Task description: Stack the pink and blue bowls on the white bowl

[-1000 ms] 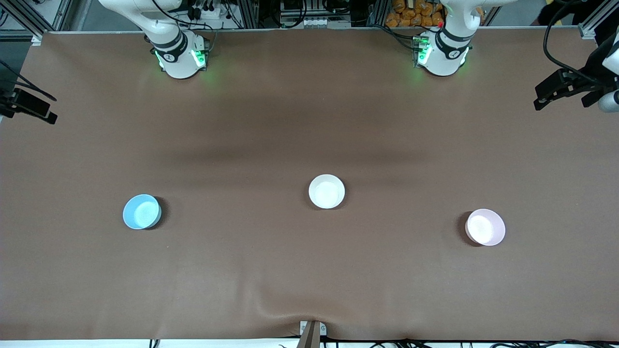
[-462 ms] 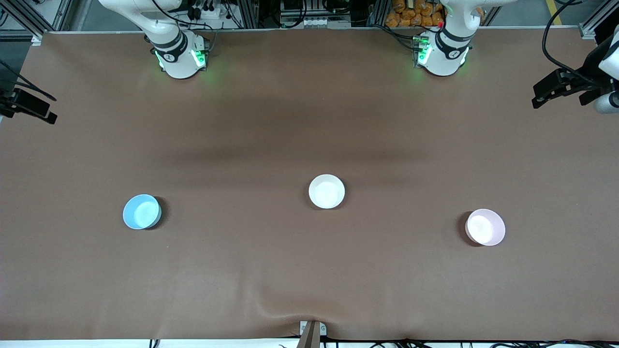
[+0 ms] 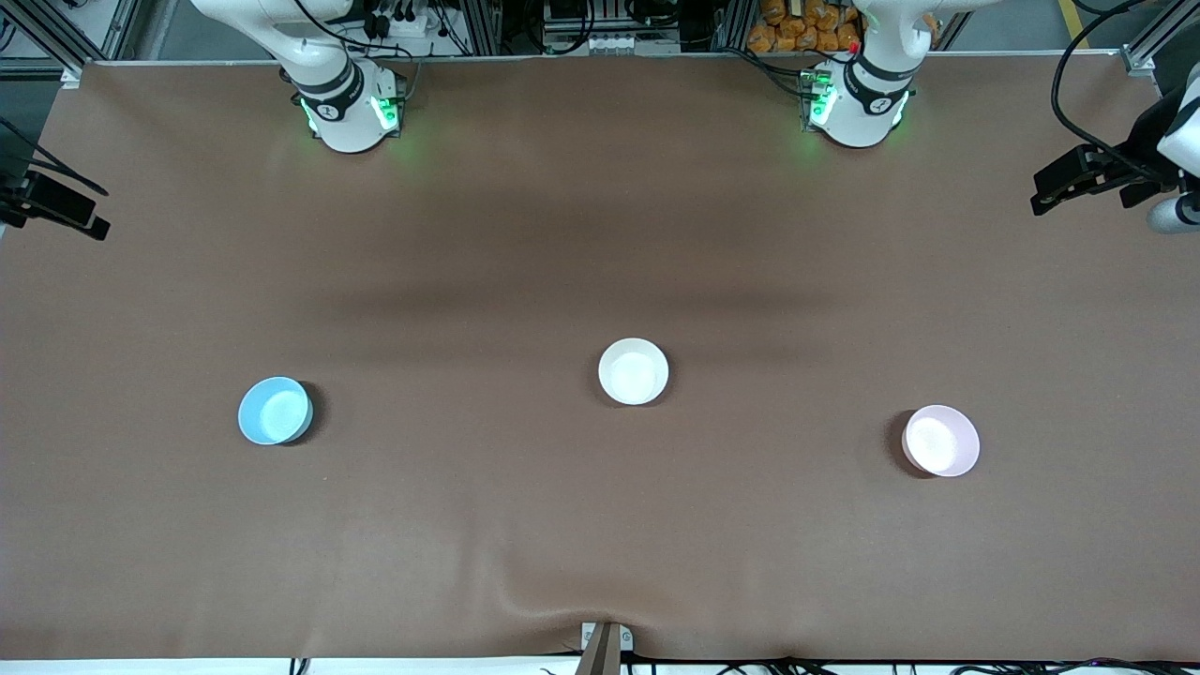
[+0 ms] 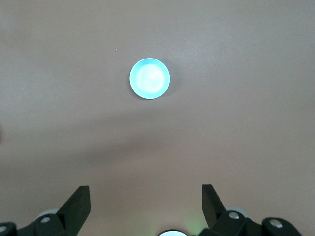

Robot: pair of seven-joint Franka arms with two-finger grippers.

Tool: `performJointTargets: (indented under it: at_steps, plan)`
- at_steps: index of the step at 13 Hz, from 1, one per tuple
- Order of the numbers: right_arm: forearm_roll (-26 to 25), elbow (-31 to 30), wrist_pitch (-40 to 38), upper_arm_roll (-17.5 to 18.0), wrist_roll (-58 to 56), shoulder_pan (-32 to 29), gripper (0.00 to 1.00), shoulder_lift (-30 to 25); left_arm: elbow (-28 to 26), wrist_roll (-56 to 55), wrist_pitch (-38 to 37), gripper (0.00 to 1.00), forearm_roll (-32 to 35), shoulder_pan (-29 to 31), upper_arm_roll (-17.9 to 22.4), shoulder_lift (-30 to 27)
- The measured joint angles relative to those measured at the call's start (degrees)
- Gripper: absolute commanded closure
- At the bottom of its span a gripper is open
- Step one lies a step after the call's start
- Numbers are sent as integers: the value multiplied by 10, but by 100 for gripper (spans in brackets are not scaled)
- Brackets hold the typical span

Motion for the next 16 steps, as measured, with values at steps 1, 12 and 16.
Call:
performJointTargets:
  at_steps: [1,12,16]
  plan:
    - [0,0,0,0,0,0,0,0,-9,0,10,0,0,0,0,1]
    - [0,0,0,-2,0,-2,0,0,-276,0,396,0,0,22,0,18]
    - [0,0,0,-2,0,-4,0,0,-312,0,475,0,0,38,0,64]
